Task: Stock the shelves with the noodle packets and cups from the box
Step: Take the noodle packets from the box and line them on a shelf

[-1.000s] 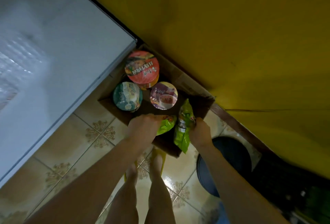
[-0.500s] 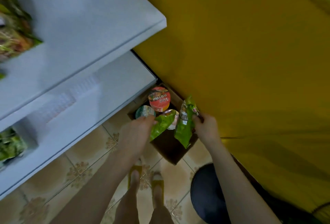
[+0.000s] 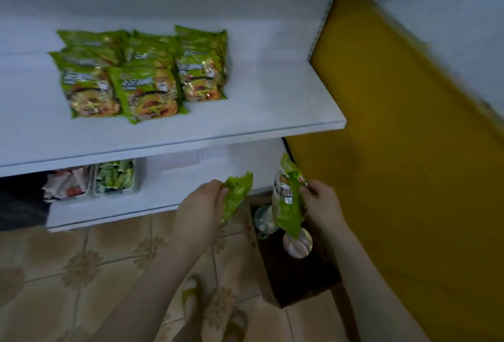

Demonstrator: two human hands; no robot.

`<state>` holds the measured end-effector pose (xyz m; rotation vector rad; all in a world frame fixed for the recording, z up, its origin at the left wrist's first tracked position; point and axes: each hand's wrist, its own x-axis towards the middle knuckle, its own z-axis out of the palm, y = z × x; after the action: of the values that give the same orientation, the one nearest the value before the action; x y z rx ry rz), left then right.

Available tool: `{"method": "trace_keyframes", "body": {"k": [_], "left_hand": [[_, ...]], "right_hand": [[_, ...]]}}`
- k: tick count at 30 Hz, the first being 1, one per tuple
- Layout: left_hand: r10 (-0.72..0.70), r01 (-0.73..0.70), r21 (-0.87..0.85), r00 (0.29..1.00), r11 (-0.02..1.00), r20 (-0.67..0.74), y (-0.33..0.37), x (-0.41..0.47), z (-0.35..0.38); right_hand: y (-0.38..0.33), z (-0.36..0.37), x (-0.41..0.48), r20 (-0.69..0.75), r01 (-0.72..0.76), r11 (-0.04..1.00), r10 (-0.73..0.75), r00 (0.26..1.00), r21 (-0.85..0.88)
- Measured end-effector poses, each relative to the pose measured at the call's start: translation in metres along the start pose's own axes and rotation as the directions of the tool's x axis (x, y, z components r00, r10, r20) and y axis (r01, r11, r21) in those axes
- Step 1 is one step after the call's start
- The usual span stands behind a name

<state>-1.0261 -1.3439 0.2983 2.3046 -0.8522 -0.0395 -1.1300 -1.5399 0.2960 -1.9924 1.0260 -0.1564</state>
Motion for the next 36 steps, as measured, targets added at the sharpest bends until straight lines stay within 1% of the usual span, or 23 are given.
{"method": "trace_keyframes", "body": {"k": [2, 5, 8, 10, 13, 16, 19, 21, 24, 27, 29, 31, 33, 36], "left_hand": [[-0.098, 0.097, -0.016, 0.992, 0.995, -0.08, -0.015, -0.004, -0.023], [-0.189, 0.185, -0.037, 0.964, 0.982, -0.189, -0.043, -0.005, -0.058], [-0.282, 0.272, -0.075, 0.935, 0.959, -0.217, -0.069, -0.003, -0.089], [-0.315, 0.299, -0.101, 0.914, 0.949, -0.254, -0.091, -0.002, -0.109], [-0.304, 0.289, -0.096, 0.898, 0.953, -0.317, -0.119, 0.001, -0.134], [-0.32, 0.306, -0.096, 0.884, 0.947, -0.341, -0.138, 0.007, -0.147], [-0.363, 0.342, -0.123, 0.876, 0.932, -0.319, -0.144, 0.014, -0.147], [-0.396, 0.374, -0.132, 0.87, 0.918, -0.293, -0.146, 0.022, -0.141], [-0.394, 0.375, -0.12, 0.878, 0.919, -0.274, -0.142, 0.039, -0.13], [-0.411, 0.387, -0.144, 0.879, 0.911, -0.242, -0.13, 0.061, -0.119], [-0.446, 0.414, -0.176, 0.865, 0.893, -0.23, -0.124, 0.073, -0.112], [-0.464, 0.435, -0.165, 0.849, 0.885, -0.254, -0.118, 0.086, -0.102], [-0.487, 0.455, -0.174, 0.828, 0.873, -0.28, -0.113, 0.098, -0.092], [-0.523, 0.486, -0.194, 0.798, 0.852, -0.299, -0.107, 0.112, -0.078]], "right_hand": [[-0.029, 0.019, 0.004, 0.055, 0.079, 0.997, -0.078, 0.995, -0.015], [-0.069, 0.054, 0.011, 0.13, 0.184, 0.983, -0.181, 0.975, -0.011], [-0.105, 0.086, 0.019, 0.186, 0.252, 0.968, -0.243, 0.952, -0.021], [-0.129, 0.11, 0.027, 0.204, 0.296, 0.955, -0.285, 0.937, -0.026], [-0.159, 0.135, 0.036, 0.172, 0.327, 0.945, -0.326, 0.93, 0.024], [-0.173, 0.15, 0.047, 0.118, 0.288, 0.949, -0.303, 0.946, 0.128], [-0.173, 0.161, 0.062, 0.048, 0.18, 0.945, -0.2, 0.979, 0.273], [-0.171, 0.165, 0.071, 0.04, 0.103, 0.928, -0.126, 0.991, 0.358], [-0.171, 0.163, 0.091, 0.051, 0.037, 0.914, -0.063, 0.997, 0.403], [-0.17, 0.159, 0.117, 0.067, 0.023, 0.903, -0.057, 0.996, 0.428], [-0.17, 0.157, 0.134, 0.075, 0.033, 0.911, -0.07, 0.995, 0.412], [-0.171, 0.154, 0.155, 0.08, 0.071, 0.928, -0.107, 0.991, 0.365], [-0.173, 0.151, 0.178, 0.054, 0.15, 0.95, -0.171, 0.984, 0.272], [-0.175, 0.146, 0.205, 0.043, 0.274, 0.959, -0.278, 0.96, 0.071]]}}
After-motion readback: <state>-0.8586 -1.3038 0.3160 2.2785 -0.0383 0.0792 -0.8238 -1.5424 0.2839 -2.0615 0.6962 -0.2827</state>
